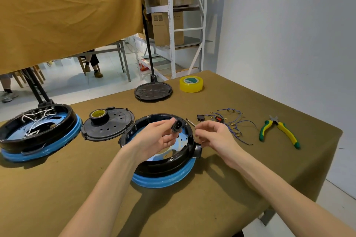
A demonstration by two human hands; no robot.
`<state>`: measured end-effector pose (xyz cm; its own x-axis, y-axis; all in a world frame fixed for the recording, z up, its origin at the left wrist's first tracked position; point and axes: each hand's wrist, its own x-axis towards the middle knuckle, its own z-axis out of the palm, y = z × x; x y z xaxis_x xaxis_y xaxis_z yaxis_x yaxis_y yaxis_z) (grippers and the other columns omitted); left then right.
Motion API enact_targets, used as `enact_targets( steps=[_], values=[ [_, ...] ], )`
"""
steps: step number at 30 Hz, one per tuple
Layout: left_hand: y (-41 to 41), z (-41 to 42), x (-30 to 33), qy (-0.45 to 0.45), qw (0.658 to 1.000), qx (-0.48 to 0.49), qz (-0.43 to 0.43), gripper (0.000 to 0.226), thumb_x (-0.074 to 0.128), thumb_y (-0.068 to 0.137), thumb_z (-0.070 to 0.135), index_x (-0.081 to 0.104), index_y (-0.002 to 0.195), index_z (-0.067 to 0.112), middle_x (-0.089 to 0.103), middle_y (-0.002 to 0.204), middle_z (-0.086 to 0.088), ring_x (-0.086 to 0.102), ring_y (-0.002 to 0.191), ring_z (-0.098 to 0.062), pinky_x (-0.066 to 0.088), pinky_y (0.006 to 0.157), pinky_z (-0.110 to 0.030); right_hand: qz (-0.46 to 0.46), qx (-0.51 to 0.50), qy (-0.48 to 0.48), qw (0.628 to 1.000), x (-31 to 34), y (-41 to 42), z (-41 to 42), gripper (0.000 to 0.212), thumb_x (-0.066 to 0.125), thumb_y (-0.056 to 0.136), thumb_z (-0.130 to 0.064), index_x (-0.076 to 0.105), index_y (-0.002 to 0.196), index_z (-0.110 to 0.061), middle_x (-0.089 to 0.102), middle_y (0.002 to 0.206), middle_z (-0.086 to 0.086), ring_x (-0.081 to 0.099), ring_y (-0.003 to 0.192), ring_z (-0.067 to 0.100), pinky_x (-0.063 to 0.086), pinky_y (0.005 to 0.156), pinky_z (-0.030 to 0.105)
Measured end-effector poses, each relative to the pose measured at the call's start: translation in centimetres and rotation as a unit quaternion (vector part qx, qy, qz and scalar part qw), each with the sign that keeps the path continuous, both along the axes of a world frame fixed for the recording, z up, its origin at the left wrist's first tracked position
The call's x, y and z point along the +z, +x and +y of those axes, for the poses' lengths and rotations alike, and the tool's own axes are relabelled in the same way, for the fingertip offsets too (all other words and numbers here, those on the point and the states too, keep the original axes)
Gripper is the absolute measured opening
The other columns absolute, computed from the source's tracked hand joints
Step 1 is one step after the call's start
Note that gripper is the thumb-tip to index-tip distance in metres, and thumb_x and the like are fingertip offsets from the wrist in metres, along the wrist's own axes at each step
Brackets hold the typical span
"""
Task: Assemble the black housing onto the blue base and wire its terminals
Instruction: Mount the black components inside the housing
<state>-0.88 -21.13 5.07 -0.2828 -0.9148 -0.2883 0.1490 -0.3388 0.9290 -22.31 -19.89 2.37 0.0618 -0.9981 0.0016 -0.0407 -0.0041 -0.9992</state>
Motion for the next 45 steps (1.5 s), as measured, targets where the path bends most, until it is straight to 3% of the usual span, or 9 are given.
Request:
enact_targets(
  steps=[4,8,13,20,25,28,32,38,45],
  values=[
    [0.0,-0.4,0.3,0.061,0.997,0.004,0.047,0.027,0.062,0.102,0.026,0.070,0.119,0.006,0.077,0.090,-0.009,0.066,0.068,-0.012,0.055,0.065,-0.026,0.117,-0.012,-0.040,0.992,-0.9,0.2,0.6,0.010,0.071,0.093,-0.010,0.070,0.103,-0.014,0.070,0.095,0.002,0.067,0.081,0.014,0.057,0.072,0.026],
    [0.0,-0.4,-0.1,0.088,0.995,-0.013,0.050,0.032,0.063,0.101,0.026,0.069,0.125,0.006,0.076,0.093,-0.009,0.066,0.070,-0.011,0.055,0.066,-0.025,0.304,0.000,-0.061,0.951,-2.4,0.4,0.8,0.044,0.068,0.097,-0.036,0.050,0.134,-0.022,0.048,0.125,-0.004,0.054,0.108,0.009,0.048,0.095,0.025],
    [0.7,-0.1,-1.2,0.079,0.997,-0.022,0.010,0.034,0.065,0.099,0.025,0.067,0.127,0.005,0.075,0.098,-0.009,0.067,0.075,-0.011,0.052,0.070,-0.027,0.208,0.075,0.019,0.975,-3.1,0.9,1.6,0.032,0.068,0.097,-0.036,0.051,0.119,-0.020,0.075,0.089,0.005,0.067,0.060,0.008,0.055,0.057,0.021],
    [1.5,0.6,-1.4,0.041,0.995,-0.087,-0.003,0.033,0.069,0.088,0.024,0.071,0.115,0.007,0.071,0.100,-0.008,0.065,0.082,-0.015,0.053,0.075,-0.029,0.178,0.128,0.051,0.974,-3.0,1.0,2.6,0.036,0.073,0.093,-0.039,0.046,0.112,-0.024,0.078,0.081,-0.001,0.066,0.055,0.010,0.052,0.052,0.020],
    [1.4,0.7,-1.3,0.058,0.995,-0.081,-0.004,0.030,0.057,0.101,0.020,0.067,0.123,0.003,0.073,0.097,-0.008,0.065,0.076,-0.012,0.052,0.079,-0.031,0.322,0.067,-0.027,0.944,-1.7,0.9,2.6,0.027,0.071,0.092,-0.045,0.053,0.107,-0.031,0.066,0.091,-0.005,0.061,0.074,0.005,0.050,0.060,0.019],
    [1.3,0.7,-1.2,0.060,0.995,-0.080,-0.010,0.030,0.054,0.103,0.020,0.066,0.124,0.003,0.073,0.098,-0.007,0.064,0.075,-0.012,0.051,0.078,-0.030,0.271,0.020,-0.096,0.957,-0.6,1.1,2.5,0.016,0.073,0.091,-0.037,0.062,0.099,-0.028,0.064,0.085,-0.001,0.055,0.070,0.002,0.048,0.064,0.024],
    [1.4,1.0,-1.0,0.004,0.992,-0.124,0.015,0.028,0.060,0.101,0.023,0.072,0.122,0.008,0.072,0.105,-0.009,0.066,0.087,-0.016,0.053,0.080,-0.030,0.091,0.083,-0.027,0.992,0.2,2.4,3.0,0.018,0.064,0.101,-0.031,0.063,0.102,-0.013,0.070,0.071,0.004,0.059,0.051,0.014,0.047,0.046,0.026],
    [1.9,1.6,-1.2,-0.074,0.985,-0.129,0.089,0.032,0.061,0.100,0.012,0.066,0.132,0.006,0.065,0.135,-0.021,0.065,0.121,-0.030,0.056,0.098,-0.034,-0.088,0.101,0.034,0.990,1.5,2.7,3.5,0.025,0.072,0.094,-0.009,0.060,0.116,-0.002,0.078,0.090,0.020,0.078,0.084,0.032,0.063,0.070,0.030],
    [1.6,2.3,-0.6,-0.061,0.986,-0.139,0.070,0.036,0.058,0.103,0.026,0.065,0.135,0.011,0.068,0.123,-0.012,0.068,0.104,-0.025,0.057,0.093,-0.034,0.024,0.022,-0.148,0.989,1.4,2.3,3.5,0.009,0.075,0.092,-0.007,0.078,0.100,-0.009,0.077,0.079,0.007,0.073,0.069,0.021,0.060,0.066,0.027]
  ],
)
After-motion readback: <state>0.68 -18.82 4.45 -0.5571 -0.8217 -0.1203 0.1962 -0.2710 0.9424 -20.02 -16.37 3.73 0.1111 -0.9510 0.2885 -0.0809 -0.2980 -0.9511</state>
